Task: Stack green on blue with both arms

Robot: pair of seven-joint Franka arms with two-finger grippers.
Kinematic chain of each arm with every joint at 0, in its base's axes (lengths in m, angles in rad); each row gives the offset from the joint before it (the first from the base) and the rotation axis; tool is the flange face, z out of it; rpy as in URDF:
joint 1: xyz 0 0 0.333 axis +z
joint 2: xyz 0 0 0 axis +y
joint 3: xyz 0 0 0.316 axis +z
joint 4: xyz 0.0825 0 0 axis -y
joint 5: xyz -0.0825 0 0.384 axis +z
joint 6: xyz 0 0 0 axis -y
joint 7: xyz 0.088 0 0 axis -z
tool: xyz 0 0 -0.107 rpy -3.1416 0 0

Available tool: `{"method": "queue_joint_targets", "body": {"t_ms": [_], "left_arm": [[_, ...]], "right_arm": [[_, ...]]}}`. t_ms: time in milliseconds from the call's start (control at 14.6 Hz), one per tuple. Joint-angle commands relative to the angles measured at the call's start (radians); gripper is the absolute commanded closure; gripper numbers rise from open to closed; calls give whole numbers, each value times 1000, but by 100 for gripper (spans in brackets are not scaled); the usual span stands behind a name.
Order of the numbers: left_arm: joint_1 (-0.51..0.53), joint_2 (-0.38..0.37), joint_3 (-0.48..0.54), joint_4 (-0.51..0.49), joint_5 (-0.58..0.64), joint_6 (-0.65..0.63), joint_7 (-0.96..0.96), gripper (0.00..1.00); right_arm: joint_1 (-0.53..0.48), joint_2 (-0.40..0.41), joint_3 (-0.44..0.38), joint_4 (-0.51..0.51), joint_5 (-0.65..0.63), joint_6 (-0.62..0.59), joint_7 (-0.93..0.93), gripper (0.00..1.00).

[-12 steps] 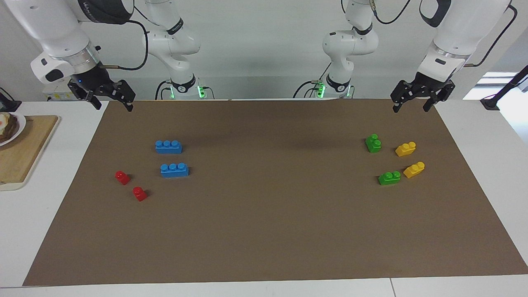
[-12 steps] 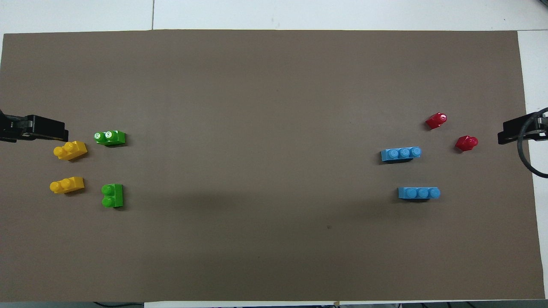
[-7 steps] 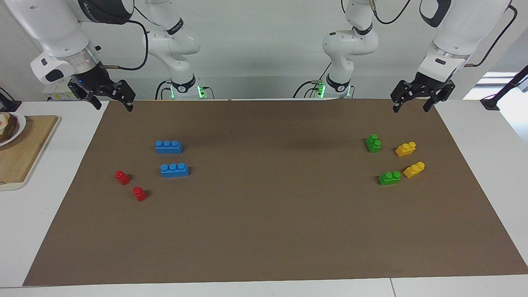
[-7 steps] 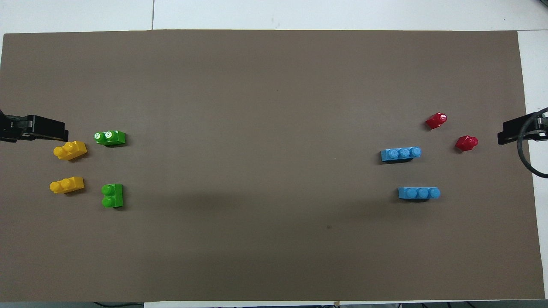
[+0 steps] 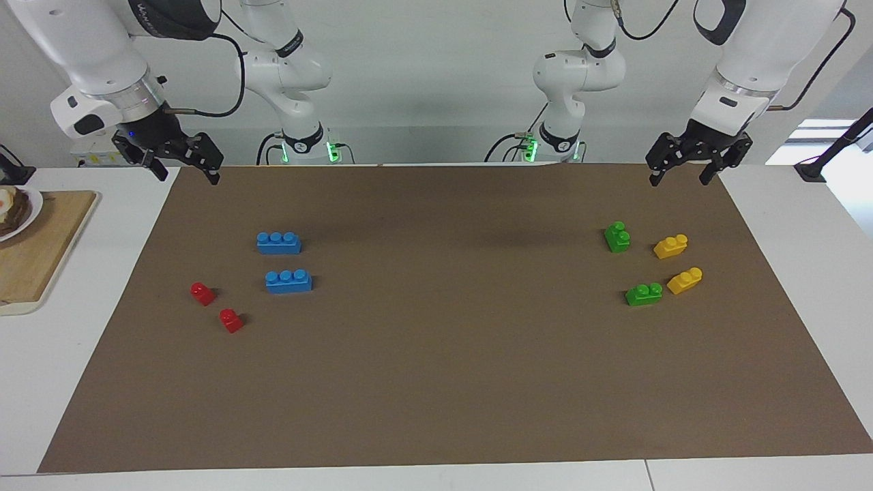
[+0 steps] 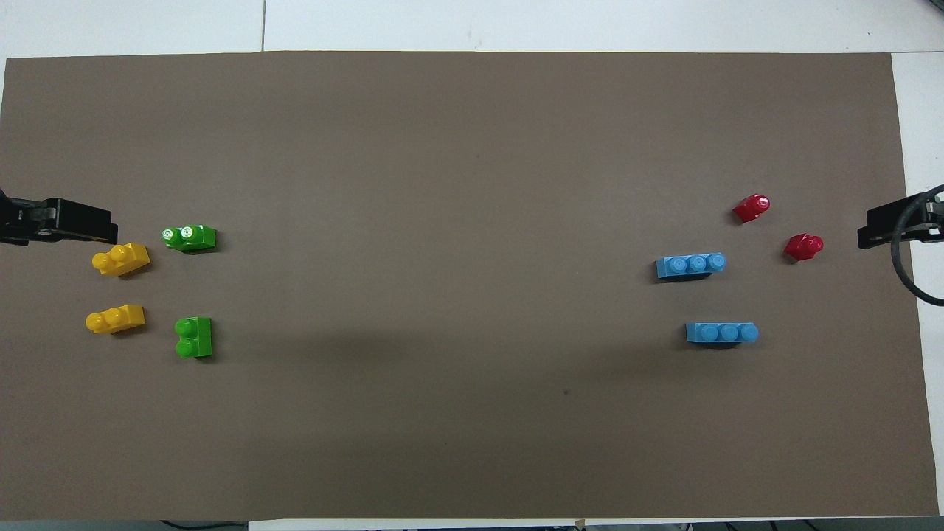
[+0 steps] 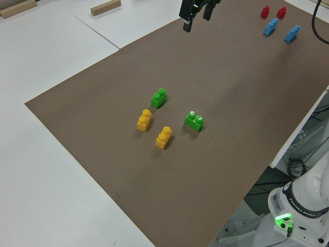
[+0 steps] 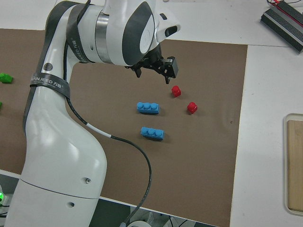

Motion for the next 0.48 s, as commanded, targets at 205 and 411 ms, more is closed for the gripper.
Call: {"method": "queue_joint_targets", "body": {"t_ms": [205, 411], "left_arm": [[4, -21, -3, -22, 16, 9, -6, 0], [4, -19, -3, -22, 16, 9, -6, 0]], "right_arm": [[0, -28, 0, -37, -2, 40, 329, 0], [0, -28, 0, -49, 40, 63, 624, 1]]}}
